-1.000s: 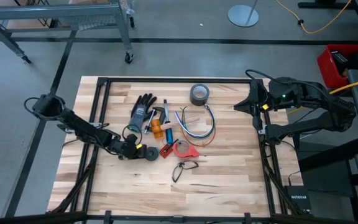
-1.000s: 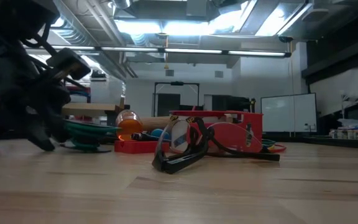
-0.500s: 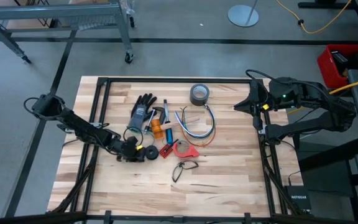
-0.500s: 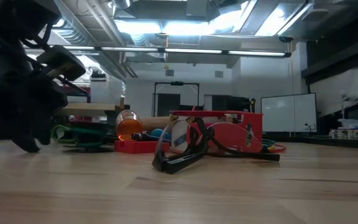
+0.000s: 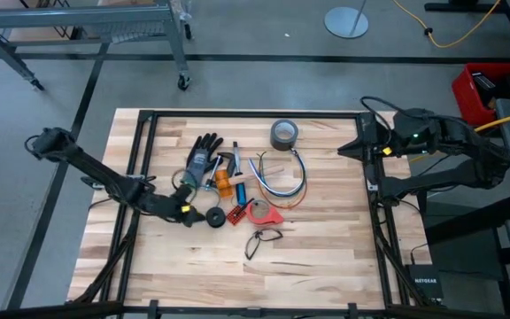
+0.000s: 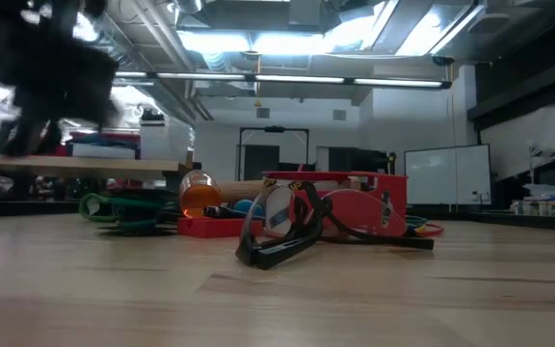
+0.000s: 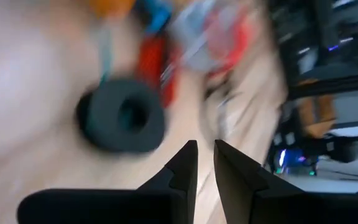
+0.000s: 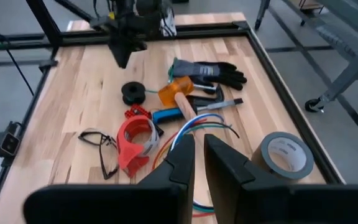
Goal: Coil cords
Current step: Return to Home Position
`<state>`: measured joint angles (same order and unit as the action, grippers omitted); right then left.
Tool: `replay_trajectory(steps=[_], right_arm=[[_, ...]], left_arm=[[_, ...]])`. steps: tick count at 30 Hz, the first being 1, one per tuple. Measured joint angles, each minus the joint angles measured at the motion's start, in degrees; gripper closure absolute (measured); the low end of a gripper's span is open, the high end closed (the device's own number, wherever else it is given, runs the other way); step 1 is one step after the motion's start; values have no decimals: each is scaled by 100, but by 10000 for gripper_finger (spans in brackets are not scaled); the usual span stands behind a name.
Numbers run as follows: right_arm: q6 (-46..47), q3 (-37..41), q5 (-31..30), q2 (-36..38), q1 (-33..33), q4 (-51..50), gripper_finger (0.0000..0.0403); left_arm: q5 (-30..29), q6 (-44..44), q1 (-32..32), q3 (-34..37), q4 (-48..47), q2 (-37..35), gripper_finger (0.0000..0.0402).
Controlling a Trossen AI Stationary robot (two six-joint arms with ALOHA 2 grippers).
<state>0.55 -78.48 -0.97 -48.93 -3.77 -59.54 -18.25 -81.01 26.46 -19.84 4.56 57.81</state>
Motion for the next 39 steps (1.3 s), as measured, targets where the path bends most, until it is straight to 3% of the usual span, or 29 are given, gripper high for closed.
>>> replay_trajectory(steps=[8, 14, 18, 23, 28, 37, 39], right_arm=[[359, 0, -160, 723, 1, 17, 363], [569, 15, -254, 1496, 0, 334, 363], [709, 130, -254, 1927, 1, 431, 363], [735, 546, -251, 2372, 0, 606, 363], [872, 1292, -249, 2703, 1, 884, 363], [968, 2370, 94, 3097, 1, 1730, 363], [1086, 2554, 125, 3190, 2, 1810, 363]], left_arm=[[-1320, 2397, 17, -9, -558, -2194, 367], [-1975, 3915, 17, -11, -1424, -3668, 369], [-2205, 4881, 15, -13, -1672, -4278, 369], [-2205, 5813, 15, -13, -1837, -4508, 369], [-2205, 6144, 13, 277, -1678, -4512, 369], [-1847, 6420, 12, 1913, 880, -4509, 369], [-1570, 6545, 13, 1921, 963, -4500, 369]])
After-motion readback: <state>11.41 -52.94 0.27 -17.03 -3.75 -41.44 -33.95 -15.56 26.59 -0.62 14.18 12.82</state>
